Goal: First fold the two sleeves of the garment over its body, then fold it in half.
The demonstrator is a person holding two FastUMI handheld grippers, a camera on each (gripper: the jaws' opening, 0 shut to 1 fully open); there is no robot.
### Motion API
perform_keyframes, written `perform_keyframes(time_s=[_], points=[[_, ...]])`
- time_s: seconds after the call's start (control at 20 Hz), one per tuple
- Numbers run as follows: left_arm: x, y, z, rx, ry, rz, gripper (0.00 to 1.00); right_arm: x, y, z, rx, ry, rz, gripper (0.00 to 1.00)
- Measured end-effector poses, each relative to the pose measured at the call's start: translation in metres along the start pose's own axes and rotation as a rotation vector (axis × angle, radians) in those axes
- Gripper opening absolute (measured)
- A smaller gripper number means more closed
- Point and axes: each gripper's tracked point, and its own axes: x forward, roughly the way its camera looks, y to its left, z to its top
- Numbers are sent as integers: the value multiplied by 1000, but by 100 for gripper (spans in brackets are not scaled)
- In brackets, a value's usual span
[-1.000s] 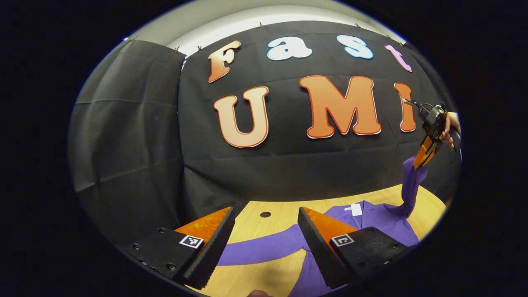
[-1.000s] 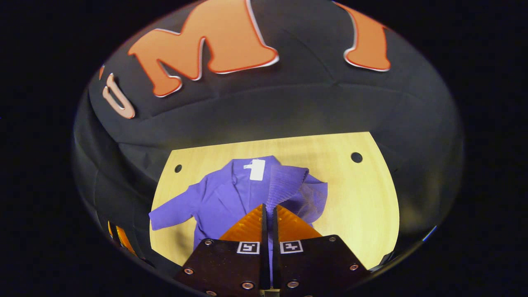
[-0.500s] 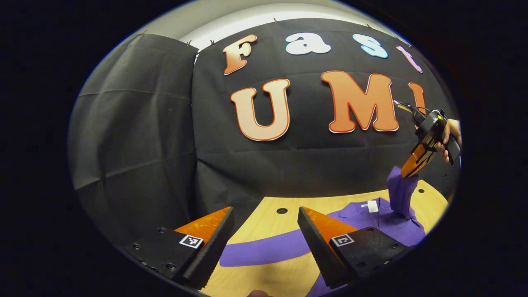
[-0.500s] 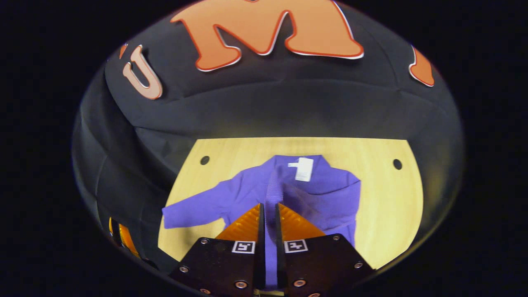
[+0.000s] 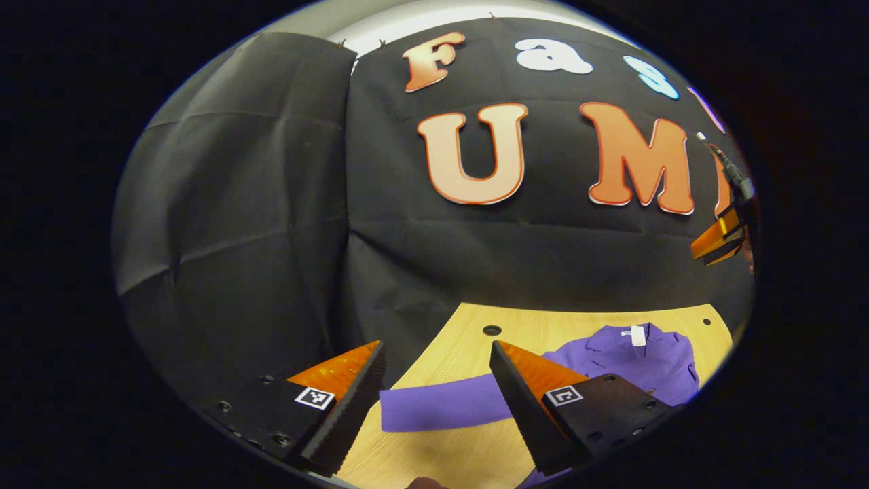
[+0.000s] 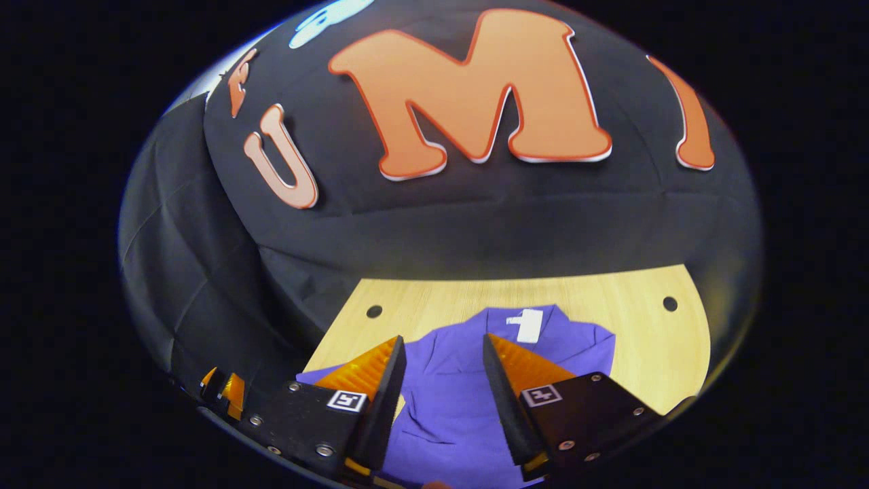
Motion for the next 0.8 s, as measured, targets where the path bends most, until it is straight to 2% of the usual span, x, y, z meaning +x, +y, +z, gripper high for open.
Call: perform_keyframes(time_s=[0.1,0.2,0.3,0.65,0.7,0.8], points=[[18,17,-13,17,53,24,96,-18,-3,10,-30,-72,-18,81],[35,24,-27,25,119,13,97,-33,-11,15,-67,-128,-58,91],[49,24,-45,21,206,-22,97,-49,-22,16,-100,-176,-115,95],[87,6,-111,-1,508,-108,97,-105,-49,13,-163,-315,-253,95],[90,6,-119,-3,550,-120,98,-113,-53,11,-166,-323,-273,100],[100,3,-132,-25,625,-137,99,-125,-59,5,-166,-337,-296,100]])
